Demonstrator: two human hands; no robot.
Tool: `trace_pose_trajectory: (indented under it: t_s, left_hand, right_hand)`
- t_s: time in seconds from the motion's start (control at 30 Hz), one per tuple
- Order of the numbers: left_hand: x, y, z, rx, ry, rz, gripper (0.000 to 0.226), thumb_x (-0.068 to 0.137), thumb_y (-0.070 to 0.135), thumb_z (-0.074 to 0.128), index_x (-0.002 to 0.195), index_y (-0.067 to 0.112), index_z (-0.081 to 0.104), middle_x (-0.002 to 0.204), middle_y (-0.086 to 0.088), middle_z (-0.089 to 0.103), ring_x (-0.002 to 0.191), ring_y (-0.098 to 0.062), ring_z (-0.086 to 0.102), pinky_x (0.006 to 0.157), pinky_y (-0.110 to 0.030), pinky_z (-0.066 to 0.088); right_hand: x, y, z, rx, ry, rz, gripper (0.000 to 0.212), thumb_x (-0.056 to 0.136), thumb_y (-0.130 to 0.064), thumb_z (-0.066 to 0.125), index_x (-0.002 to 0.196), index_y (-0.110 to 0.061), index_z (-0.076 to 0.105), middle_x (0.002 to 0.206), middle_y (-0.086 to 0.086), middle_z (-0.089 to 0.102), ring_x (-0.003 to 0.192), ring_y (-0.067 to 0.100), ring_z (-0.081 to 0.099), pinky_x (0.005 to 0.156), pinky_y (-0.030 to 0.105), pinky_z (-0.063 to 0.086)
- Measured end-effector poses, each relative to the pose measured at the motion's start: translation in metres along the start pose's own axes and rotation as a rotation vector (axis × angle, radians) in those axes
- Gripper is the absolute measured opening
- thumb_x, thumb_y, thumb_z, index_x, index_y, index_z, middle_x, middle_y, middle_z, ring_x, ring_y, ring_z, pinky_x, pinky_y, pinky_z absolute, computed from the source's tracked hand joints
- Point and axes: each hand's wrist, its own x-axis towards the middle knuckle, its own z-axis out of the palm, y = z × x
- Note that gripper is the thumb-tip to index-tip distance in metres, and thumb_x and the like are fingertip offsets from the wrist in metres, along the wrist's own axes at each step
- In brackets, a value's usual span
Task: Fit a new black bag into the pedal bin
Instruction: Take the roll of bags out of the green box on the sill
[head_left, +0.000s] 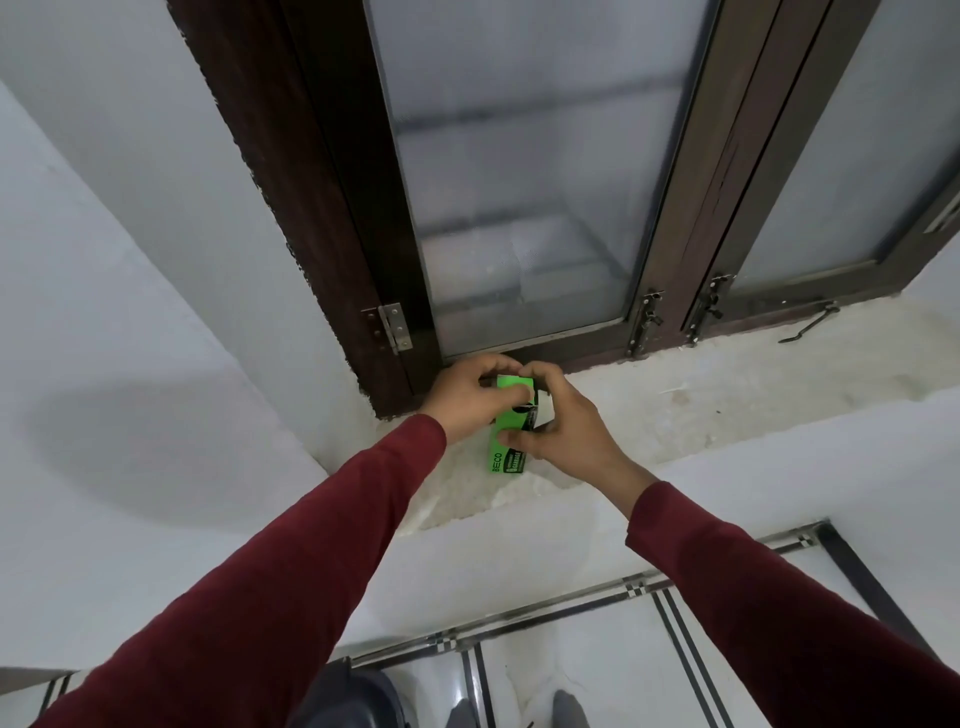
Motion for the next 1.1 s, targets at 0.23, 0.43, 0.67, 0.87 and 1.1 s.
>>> trace_pose_trajectory:
  t_s: [0.23,0.43,0.67,0.87,1.1]
  left_hand:
    - [0.0,-0.003,-0.013,0.128,-0.001,0.105,0.039,0.086,0.026,0.082,0.122,0.019,0.073,0.116,0.004,0.073,0.108,-0.011,0.068,0.099,-0.035,0.056]
    - [-0.003,-0.009,-0.011,-0.078,0.071,0.091,0.026,0.101,0.004,0.051,0.121,0.017,0.061,0.123,-0.007,0.068,0.099,-0.019,0.07,0.077,-0.024,0.061]
    - [-0.004,-0.013,-0.002,-0.081,0.154,0.038,0.028,0.1,0.006,0.056,0.092,0.029,0.071,0.1,0.002,0.074,0.099,-0.03,0.072,0.09,-0.048,0.061]
    - [-0.009,-0.017,0.0,-0.053,-0.013,0.052,0.054,0.082,0.002,0.07,0.13,0.025,0.055,0.129,0.0,0.062,0.118,-0.02,0.064,0.104,-0.045,0.053]
    - [-0.012,-0.023,0.023,0.031,0.115,0.037,0.088,0.079,0.013,0.086,0.15,0.028,0.036,0.128,0.008,0.057,0.114,-0.012,0.059,0.095,-0.024,0.046]
  right_hand:
    - [0.008,-0.003,-0.012,0.026,0.003,-0.04,0.057,0.068,-0.019,0.093,0.112,-0.028,0.057,0.12,-0.001,0.061,0.107,0.008,0.063,0.08,0.011,0.054]
    - [0.02,-0.009,-0.017,-0.117,-0.054,-0.064,0.06,0.071,-0.017,0.088,0.124,-0.036,0.066,0.115,0.003,0.053,0.105,0.017,0.062,0.088,0.023,0.058]
    - [0.026,-0.017,-0.026,-0.328,-0.123,-0.041,0.052,0.064,-0.043,0.087,0.107,-0.041,0.058,0.102,-0.005,0.048,0.087,0.016,0.06,0.083,0.04,0.057]
    - [0.025,-0.023,-0.03,-0.251,0.04,0.04,0.05,0.067,-0.051,0.09,0.077,-0.016,0.055,0.082,-0.005,0.065,0.078,0.014,0.06,0.063,0.028,0.046]
    - [0.021,-0.023,-0.029,0.258,0.17,0.456,0.029,0.083,-0.03,0.079,0.073,-0.006,0.066,0.085,0.015,0.079,0.078,0.029,0.078,0.081,0.043,0.065]
